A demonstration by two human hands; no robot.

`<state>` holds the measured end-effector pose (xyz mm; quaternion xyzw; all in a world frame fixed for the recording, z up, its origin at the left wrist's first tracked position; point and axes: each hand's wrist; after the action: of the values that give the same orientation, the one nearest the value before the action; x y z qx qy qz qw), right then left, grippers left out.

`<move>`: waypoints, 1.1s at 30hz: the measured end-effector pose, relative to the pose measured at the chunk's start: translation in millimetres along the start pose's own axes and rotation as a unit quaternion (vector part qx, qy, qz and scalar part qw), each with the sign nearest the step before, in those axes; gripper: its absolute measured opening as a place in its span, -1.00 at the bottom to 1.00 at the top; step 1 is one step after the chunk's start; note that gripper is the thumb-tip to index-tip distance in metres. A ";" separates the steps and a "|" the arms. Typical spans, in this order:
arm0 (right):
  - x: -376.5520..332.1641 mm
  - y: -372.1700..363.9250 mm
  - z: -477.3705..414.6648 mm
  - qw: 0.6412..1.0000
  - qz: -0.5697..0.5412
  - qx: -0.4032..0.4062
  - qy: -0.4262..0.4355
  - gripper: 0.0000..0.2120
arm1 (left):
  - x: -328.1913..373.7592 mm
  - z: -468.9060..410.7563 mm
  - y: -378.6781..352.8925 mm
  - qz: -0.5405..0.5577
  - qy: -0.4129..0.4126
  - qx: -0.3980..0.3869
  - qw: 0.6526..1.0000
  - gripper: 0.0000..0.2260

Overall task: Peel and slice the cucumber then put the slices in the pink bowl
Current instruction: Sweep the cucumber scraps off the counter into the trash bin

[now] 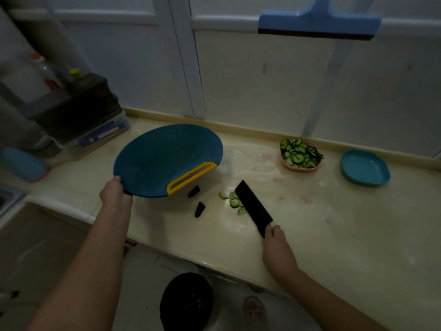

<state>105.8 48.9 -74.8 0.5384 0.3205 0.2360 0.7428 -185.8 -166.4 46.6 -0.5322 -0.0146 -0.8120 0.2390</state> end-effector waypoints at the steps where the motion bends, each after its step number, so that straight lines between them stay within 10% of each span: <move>1: -5.8 2.3 -1.6 1.000 0.004 -0.026 0.009 -0.46 | 0.5 -3.5 1.6 0.005 0.002 0.003 1.000 -0.66; 24: -41.9 43.2 -187.2 0.911 0.065 -0.095 0.397 -0.58 | -7.8 -87.1 -16.4 0.070 0.052 0.015 0.996 -0.66; 33: 3.4 62.0 -144.9 0.934 0.027 -0.117 0.336 -0.66 | -32.4 -68.6 -53.0 -0.014 0.067 -0.037 0.997 -0.69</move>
<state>1.9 164.4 -47.6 0.3453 0.5072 0.4587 0.6427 -255.7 -126.4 0.8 -0.4844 0.0239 -0.8493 0.2085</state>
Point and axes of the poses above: each hand's wrist, its own z-axis away from the middle knuckle, its own y-axis out of the back of the hand, x = y × z, and after that the axes turned 6 degrees about -y, right-handed
